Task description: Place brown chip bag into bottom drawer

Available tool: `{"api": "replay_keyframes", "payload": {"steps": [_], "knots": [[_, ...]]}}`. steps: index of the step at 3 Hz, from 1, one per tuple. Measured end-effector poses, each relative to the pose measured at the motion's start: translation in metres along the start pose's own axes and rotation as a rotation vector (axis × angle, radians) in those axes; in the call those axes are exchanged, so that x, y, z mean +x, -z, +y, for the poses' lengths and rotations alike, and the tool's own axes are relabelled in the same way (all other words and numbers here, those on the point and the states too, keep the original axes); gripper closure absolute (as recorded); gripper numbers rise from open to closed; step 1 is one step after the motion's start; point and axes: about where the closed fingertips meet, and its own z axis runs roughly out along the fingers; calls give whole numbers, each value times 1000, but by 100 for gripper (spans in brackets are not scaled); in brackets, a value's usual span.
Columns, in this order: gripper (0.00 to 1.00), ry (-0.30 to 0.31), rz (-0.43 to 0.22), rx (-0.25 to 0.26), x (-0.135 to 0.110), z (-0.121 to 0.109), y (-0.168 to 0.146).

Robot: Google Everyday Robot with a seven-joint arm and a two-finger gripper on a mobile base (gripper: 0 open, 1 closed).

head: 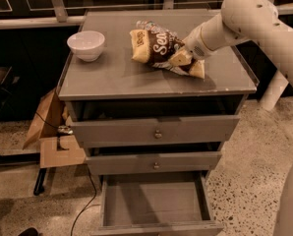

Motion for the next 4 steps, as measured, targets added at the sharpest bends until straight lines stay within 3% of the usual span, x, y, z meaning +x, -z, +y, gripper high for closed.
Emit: {"api": "replay_keyframes", "payload": {"steps": [2,3,4], "knots": [[100,61,-45,-32,-11,20,42],[100,69,-69,-74,-1,42,80],[100,60,-111,-154,7,71,123]]}}
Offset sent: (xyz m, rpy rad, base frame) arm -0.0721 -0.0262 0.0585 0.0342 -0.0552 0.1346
